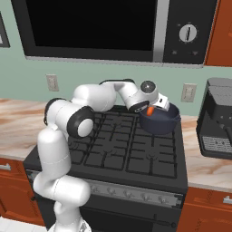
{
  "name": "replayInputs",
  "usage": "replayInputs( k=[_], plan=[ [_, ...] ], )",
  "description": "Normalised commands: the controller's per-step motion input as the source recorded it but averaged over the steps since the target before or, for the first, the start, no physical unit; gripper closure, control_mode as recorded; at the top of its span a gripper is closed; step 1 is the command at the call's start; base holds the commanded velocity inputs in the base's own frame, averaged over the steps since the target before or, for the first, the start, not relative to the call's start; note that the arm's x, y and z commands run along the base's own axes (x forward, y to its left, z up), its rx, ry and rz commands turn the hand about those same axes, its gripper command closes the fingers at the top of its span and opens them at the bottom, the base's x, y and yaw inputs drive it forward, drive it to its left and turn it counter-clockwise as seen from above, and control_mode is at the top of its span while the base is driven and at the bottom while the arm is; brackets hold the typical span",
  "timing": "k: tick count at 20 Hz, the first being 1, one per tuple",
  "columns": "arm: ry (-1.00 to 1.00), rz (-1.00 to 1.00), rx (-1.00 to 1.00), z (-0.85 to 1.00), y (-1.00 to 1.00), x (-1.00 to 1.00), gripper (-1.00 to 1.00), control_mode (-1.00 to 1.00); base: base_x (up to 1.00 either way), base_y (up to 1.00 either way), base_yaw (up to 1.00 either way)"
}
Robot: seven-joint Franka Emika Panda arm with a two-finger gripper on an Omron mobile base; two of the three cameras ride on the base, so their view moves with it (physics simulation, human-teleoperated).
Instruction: Turn on the burner for the pot on the stove. Wait thirty seconds for the pot to heat up. Then add the carrot to the pot.
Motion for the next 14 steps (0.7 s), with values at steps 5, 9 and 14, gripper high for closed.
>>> replayInputs(
  k=[5, 9, 14],
  plan=[
    [0.01, 0.00, 0.00, 0.00, 0.00, 0.05, 1.00, -1.00, 0.00, 0.00, 0.00],
    [0.00, 0.00, 0.00, 0.00, 0.00, 0.00, 1.00, -1.00, 0.00, 0.00, 0.00],
    [0.00, 0.00, 0.00, 0.00, 0.00, 0.00, 1.00, -1.00, 0.00, 0.00, 0.00]
  ],
)
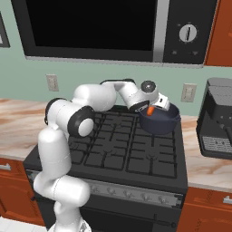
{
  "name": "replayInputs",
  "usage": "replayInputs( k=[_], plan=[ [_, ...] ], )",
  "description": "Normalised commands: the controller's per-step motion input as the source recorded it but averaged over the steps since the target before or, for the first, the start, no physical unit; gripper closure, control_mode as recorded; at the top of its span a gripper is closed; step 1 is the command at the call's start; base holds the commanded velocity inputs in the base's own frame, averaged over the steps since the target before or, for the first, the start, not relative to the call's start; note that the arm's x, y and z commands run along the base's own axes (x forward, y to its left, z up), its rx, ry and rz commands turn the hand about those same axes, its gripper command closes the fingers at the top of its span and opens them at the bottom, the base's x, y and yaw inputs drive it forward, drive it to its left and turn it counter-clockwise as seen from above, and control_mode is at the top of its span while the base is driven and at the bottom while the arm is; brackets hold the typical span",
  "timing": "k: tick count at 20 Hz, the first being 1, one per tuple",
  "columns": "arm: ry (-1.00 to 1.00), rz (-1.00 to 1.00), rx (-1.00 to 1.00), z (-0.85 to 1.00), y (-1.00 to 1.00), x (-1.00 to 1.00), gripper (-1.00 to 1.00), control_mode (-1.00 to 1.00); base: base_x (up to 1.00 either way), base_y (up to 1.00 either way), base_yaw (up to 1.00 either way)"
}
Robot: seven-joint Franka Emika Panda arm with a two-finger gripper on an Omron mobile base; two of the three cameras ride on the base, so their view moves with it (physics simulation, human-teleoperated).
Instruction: Turn on the burner for the pot on the stove. Wait thirty seconds for the pot to heat up. Then add the carrot to the pot.
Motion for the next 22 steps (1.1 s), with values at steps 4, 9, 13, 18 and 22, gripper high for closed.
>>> replayInputs(
  k=[4, 9, 13, 18, 22],
  plan=[
    [0.00, 0.00, 0.00, 0.00, 0.00, 0.00, 1.00, -1.00, 0.00, 0.00, 0.00],
    [0.00, 0.00, 0.00, 0.00, 0.00, 0.00, 1.00, -1.00, 0.00, 0.00, 0.00],
    [0.00, 0.00, 0.00, 0.00, 0.00, 0.00, 1.00, -1.00, 0.00, 0.00, 0.00],
    [0.00, 0.00, 0.00, 0.00, 0.00, 0.00, 1.00, -1.00, 0.00, 0.00, 0.00],
    [0.00, 0.00, 0.00, 0.00, 0.00, 0.00, 1.00, -1.00, 0.00, 0.00, 0.00]
  ],
)
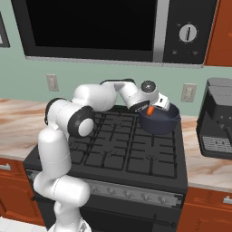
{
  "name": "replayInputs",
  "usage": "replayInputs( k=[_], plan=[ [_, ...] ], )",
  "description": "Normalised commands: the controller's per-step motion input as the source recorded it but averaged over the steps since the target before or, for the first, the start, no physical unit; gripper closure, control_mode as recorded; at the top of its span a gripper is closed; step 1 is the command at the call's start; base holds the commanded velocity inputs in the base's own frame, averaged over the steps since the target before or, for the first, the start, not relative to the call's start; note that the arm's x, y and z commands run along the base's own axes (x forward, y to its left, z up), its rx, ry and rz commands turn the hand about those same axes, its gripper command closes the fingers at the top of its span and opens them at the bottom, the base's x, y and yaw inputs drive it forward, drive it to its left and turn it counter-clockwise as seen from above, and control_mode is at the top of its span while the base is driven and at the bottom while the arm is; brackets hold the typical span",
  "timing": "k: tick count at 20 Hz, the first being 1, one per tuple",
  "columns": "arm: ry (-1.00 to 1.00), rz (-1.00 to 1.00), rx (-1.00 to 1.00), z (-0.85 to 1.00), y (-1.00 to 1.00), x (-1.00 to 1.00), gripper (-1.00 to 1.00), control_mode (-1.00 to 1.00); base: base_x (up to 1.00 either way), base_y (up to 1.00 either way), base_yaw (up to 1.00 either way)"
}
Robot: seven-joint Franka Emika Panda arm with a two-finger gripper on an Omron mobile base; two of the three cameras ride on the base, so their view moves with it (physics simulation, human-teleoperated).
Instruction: Turn on the burner for the pot on the stove. Wait thirty seconds for the pot to heat up. Then add the carrot to the pot.
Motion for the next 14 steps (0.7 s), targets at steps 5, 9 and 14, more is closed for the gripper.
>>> replayInputs(
  k=[5, 9, 14],
  plan=[
    [0.00, 0.00, 0.00, 0.00, 0.00, 0.00, 1.00, -1.00, 0.00, 0.00, 0.00],
    [0.00, 0.00, 0.00, 0.00, 0.00, 0.00, 1.00, -1.00, 0.00, 0.00, 0.00],
    [0.00, 0.00, 0.00, 0.00, 0.00, 0.00, 1.00, -1.00, 0.00, 0.00, 0.00]
  ],
)
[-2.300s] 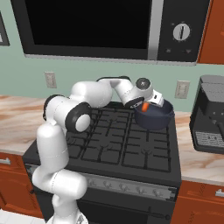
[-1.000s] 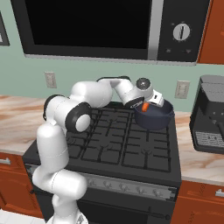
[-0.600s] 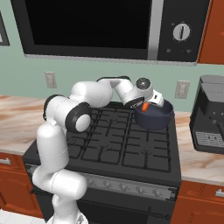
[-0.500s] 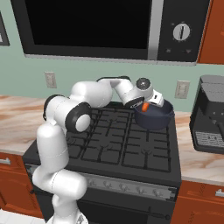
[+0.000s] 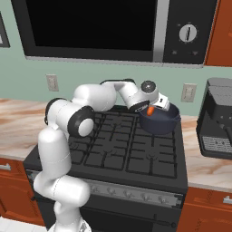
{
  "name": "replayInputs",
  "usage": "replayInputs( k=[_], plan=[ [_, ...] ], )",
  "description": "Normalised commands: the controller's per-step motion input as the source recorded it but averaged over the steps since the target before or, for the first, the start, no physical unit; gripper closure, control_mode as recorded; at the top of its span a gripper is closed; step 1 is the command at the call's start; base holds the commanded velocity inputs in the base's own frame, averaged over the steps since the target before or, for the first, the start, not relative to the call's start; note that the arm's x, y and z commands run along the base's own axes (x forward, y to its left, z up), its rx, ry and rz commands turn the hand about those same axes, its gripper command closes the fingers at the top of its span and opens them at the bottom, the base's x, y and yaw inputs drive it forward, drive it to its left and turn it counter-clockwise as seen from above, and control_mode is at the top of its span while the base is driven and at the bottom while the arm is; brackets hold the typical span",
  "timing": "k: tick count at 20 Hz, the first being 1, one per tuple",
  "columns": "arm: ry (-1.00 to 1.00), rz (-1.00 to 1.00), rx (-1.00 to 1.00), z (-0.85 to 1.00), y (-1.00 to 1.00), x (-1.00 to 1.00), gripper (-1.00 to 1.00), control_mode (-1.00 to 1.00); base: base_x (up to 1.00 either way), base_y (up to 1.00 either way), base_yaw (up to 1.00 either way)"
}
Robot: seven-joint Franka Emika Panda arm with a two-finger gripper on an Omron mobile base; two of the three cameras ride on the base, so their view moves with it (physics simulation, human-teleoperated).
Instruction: Turn on the burner for the pot on the stove. Wait thirty seconds for the pot to heat up. Then add the carrot to the pot.
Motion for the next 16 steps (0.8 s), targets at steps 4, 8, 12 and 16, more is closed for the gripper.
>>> replayInputs(
  k=[4, 8, 12, 16],
  plan=[
    [0.00, 0.00, 0.00, 0.00, 0.00, 0.00, 1.00, -1.00, 0.00, 0.00, 0.00],
    [0.00, 0.00, 0.00, 0.00, 0.00, 0.00, 1.00, -1.00, 0.00, 0.00, 0.00],
    [0.00, 0.00, 0.00, 0.00, 0.00, 0.00, 1.00, -1.00, 0.00, 0.00, 0.00],
    [0.00, 0.00, 0.00, 0.00, 0.00, 0.00, 1.00, -1.00, 0.00, 0.00, 0.00]
  ],
)
